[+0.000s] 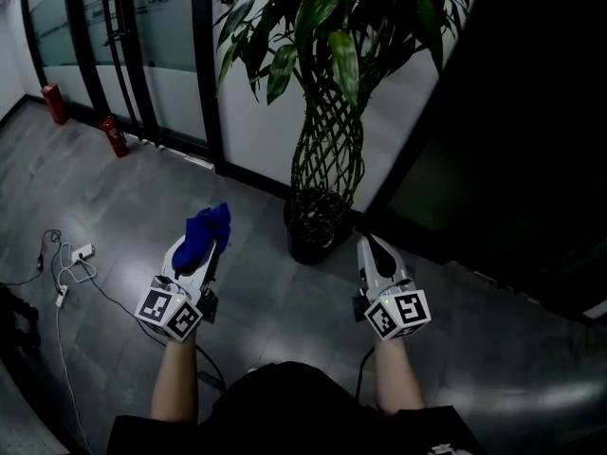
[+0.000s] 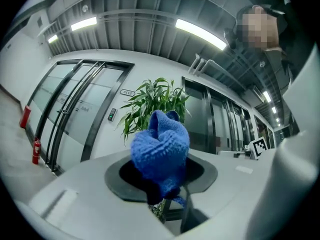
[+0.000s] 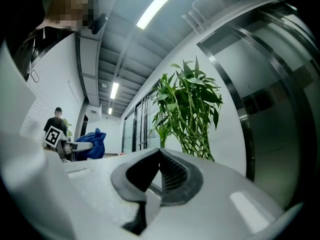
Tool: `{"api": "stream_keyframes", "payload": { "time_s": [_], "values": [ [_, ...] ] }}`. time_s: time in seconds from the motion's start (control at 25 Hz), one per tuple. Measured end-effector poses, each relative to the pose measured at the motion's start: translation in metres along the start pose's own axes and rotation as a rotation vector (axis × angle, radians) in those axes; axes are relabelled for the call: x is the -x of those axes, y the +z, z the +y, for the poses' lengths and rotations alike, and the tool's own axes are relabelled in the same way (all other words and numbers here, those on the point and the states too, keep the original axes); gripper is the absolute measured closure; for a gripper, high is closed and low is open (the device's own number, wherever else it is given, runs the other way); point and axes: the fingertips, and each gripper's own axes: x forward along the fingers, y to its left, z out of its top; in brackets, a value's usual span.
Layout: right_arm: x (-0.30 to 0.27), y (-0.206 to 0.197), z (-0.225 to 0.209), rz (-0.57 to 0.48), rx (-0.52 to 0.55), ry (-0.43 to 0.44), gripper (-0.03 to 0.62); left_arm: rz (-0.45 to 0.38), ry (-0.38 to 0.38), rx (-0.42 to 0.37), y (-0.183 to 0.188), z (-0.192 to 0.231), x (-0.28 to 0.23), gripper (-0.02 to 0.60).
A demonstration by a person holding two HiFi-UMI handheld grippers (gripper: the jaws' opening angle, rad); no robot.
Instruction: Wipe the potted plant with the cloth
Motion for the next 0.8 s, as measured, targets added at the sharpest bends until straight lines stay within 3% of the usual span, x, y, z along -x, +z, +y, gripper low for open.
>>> {"api": "stream_keyframes", "payload": {
  "time_s": [0.32,0.8],
  "values": [
    [0.028,0.001,-0.014,0.002,0.017,0.034,0.591,0.0,0.014,-0.027,-0.012,-0.041,0.009,0.428],
    [0.035,-0.008,-0.019,0.022,-0.001,0.082,0.591,0.026,0.068,-0.006,-0.03,-0.061,0.02,0.428]
  ]
}}
